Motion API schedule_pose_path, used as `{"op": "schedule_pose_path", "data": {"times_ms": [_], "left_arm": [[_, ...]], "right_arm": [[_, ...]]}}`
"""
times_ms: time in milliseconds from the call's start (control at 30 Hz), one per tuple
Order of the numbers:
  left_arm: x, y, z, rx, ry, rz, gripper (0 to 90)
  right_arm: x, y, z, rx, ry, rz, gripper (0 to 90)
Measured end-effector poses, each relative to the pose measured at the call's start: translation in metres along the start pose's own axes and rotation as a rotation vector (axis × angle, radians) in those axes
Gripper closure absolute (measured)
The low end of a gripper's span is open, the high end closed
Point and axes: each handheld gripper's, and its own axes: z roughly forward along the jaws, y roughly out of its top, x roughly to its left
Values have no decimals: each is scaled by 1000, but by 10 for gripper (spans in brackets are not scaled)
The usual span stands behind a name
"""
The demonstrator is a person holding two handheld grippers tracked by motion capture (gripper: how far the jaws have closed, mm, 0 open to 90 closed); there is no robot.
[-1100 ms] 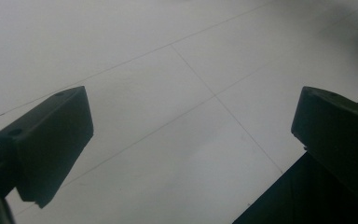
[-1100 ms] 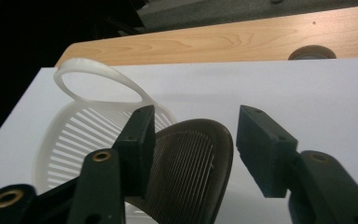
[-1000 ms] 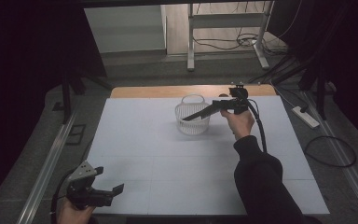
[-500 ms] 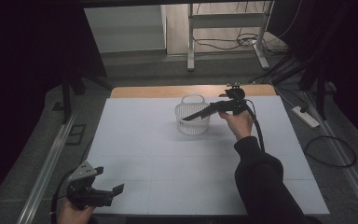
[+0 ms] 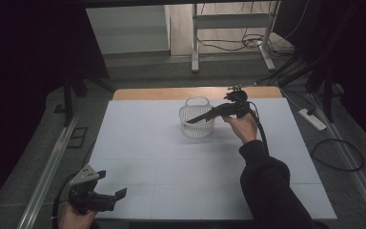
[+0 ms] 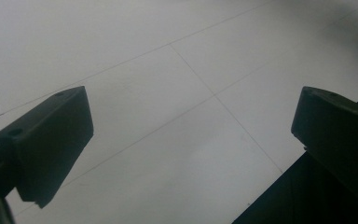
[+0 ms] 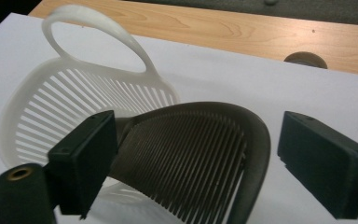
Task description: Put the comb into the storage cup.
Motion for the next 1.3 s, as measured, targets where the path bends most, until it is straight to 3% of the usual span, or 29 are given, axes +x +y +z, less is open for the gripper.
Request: {"op": "schedule_pose_path", "data": {"times_ms": [233, 567, 933, 1300], "left_arm": [[0, 0, 0, 0, 0, -1, 0], [0, 0, 0, 0, 0, -2, 0], [1, 0, 0, -5, -5, -7, 0], [1, 0, 0, -5, -7, -8, 0]], "right_arm": [[3, 2, -5, -8, 34, -21, 79], [3, 1, -8, -11, 18, -85, 1], [10, 0, -16, 6, 8, -170, 0], [9, -7, -23, -14, 28, -176, 0]]}}
